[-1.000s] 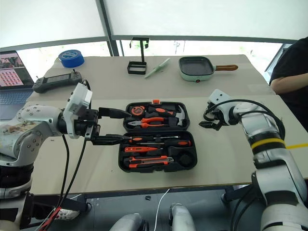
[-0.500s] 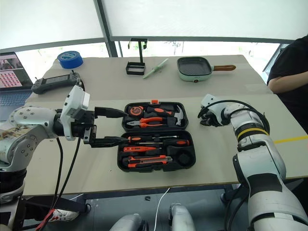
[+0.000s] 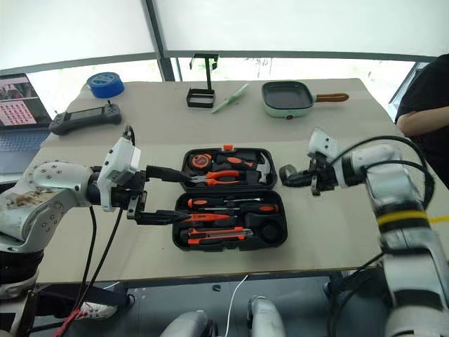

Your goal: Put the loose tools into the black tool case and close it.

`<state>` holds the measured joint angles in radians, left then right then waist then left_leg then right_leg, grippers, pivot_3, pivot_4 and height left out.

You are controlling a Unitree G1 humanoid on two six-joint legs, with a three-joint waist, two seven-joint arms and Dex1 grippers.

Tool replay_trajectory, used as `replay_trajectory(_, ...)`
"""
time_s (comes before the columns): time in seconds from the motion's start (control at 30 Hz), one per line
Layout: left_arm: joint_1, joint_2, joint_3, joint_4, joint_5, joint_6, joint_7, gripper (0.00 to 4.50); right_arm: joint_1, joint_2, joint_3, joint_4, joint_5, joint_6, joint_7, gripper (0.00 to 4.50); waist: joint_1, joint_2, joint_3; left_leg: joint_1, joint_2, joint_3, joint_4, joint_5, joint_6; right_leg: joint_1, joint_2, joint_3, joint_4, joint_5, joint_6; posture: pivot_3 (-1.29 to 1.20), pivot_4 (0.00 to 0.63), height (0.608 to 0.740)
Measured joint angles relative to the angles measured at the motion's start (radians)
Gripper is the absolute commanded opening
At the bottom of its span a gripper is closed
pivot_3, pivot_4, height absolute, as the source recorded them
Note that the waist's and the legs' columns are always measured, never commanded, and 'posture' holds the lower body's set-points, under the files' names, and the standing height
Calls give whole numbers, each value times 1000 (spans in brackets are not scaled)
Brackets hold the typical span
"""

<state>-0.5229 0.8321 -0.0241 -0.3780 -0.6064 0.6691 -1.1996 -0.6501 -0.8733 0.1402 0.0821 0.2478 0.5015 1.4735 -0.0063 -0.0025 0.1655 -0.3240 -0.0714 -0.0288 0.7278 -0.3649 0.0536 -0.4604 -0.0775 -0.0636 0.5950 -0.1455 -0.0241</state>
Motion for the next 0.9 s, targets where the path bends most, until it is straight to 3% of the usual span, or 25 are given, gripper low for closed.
replay_trajectory(0.17, 7, 2, -35, 3, 24, -41, -30, 4500, 187, -58, 16, -362, 47, 80, -44, 79, 9, 0, 0, 1, 0, 1, 1, 0, 0, 1, 0, 2, 0, 0, 1, 0, 150, 740)
replay_trajectory(0.4, -17, -1, -60, 28, 42, -57, -43, 4500, 215, -72, 92, -366, -57, 26, -136, 79, 18, 0, 0, 1, 0, 1, 0, 0, 0, 0, 1, 1, 0, 0, 0, 0, 150, 740)
replay_trajectory(0.63, -28, -6, -74, 44, 53, -60, -55, 4500, 237, -111, 104, -361, -104, -54, -141, 2347, 21, -1, 0, 1, -1, 0, 0, 0, 0, 1, 1, 0, 0, 0, 0, 0, 150, 740)
replay_trajectory(0.83, -31, -6, -74, 71, 56, -66, -58, 4500, 251, -154, 91, -419, -34, -12, -72, 4375, 19, -2, 1, 1, -1, 0, 0, 0, 0, 1, 0, 0, -1, 0, 0, 0, 150, 740)
replay_trajectory(0.9, -42, -10, -74, 80, 58, -76, -58, 4500, 234, -152, 91, -419, -28, -7, -72, 4455, 17, -2, 1, 1, -1, 0, 1, 0, 0, 1, 0, 1, 0, 0, 0, 0, 150, 740)
